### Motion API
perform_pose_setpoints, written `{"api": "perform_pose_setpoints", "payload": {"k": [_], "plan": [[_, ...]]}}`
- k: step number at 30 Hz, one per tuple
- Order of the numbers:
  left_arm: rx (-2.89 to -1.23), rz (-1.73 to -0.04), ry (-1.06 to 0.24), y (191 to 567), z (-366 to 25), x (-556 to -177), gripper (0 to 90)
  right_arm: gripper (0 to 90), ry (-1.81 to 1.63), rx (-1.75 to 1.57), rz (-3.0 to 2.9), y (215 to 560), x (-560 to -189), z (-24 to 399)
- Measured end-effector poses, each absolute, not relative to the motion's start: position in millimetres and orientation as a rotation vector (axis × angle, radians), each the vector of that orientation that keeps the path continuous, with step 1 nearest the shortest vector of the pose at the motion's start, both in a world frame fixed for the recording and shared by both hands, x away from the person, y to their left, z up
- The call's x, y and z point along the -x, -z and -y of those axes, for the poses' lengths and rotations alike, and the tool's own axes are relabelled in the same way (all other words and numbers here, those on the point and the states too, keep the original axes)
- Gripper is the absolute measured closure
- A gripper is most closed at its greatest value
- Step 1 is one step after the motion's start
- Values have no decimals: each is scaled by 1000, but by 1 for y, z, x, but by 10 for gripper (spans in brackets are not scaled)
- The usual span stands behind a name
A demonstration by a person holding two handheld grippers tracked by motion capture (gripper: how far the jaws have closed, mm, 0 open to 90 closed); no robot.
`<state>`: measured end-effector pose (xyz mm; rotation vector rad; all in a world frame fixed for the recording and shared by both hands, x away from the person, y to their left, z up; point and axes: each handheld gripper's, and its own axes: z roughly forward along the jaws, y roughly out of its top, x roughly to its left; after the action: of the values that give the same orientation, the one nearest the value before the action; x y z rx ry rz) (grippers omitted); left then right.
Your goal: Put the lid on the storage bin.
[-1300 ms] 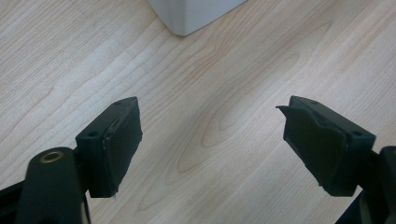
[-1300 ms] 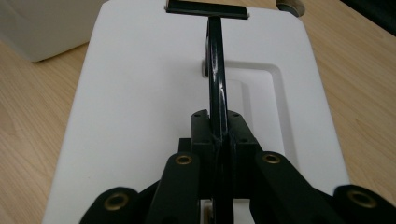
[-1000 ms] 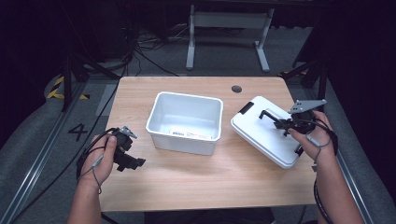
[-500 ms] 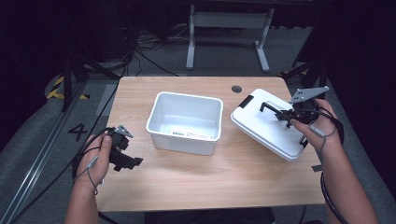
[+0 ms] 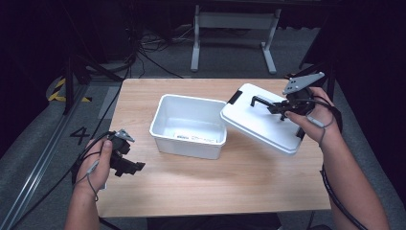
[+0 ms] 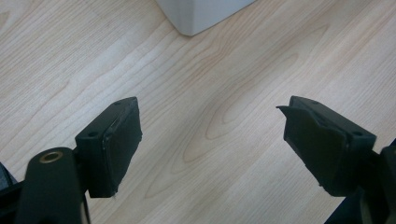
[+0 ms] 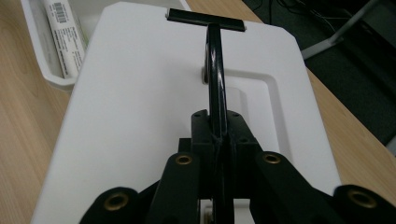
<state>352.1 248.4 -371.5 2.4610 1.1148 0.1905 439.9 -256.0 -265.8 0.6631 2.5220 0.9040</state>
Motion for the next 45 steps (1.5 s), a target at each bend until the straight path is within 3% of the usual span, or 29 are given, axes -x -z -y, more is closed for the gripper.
{"api": "perform_pose_setpoints", "payload": {"k": [19, 45], "plan": [[-2456, -1106, -175, 372, -249, -359, 198, 845, -897, -454, -2612, 256, -458, 157], [-2458, -1108, -177, 371, -250, -356, 197, 845, -975, -298, -2671, 264, -473, 85]]}}
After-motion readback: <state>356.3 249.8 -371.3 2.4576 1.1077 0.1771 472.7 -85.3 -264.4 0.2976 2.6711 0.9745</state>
